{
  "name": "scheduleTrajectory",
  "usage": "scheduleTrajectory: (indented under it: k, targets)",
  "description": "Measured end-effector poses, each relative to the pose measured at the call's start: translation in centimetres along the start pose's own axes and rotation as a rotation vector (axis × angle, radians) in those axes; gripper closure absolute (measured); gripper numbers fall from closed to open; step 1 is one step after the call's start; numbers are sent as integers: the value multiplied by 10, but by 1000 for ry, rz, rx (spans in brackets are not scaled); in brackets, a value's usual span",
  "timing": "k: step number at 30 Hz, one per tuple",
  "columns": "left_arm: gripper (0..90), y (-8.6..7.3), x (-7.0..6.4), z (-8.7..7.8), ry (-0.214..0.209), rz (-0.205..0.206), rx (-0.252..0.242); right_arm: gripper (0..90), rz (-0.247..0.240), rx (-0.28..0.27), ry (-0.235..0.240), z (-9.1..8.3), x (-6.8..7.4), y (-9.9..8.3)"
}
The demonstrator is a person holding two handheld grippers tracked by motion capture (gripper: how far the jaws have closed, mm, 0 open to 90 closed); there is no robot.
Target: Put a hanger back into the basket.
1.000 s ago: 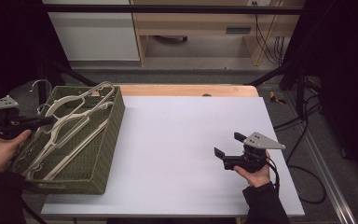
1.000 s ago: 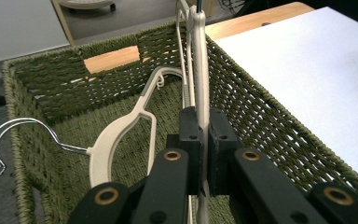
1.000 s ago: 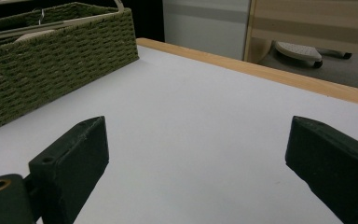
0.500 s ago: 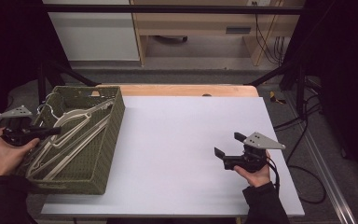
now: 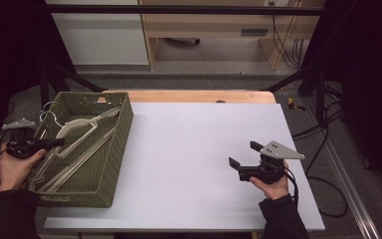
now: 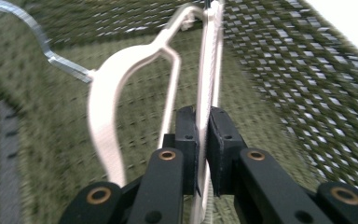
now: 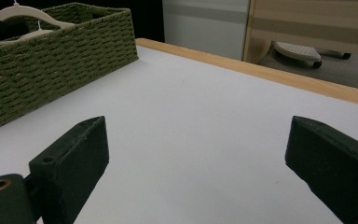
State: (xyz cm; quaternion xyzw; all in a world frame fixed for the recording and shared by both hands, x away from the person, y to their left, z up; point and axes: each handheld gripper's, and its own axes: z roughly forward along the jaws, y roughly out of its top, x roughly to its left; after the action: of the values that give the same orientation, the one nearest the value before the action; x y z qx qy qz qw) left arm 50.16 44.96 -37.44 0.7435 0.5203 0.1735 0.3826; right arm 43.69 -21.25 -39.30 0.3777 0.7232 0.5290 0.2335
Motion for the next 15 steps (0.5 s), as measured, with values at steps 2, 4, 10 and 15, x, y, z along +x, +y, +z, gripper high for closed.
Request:
scheduleTrajectory:
  k: [2,4,10,15]
  targets:
    - [817,0,2,2,48,-17,26,67,3,0,-3,0,0,0]
    - [800,0,3,5,110,-22,66,68,3,1,-1,1,0,0]
    - [722,-8,9,9,158,-63,108,67,3,3,-2,2,0,-1]
    - [657,-12,11,11,191,-75,136,67,2,6,-5,3,0,-1]
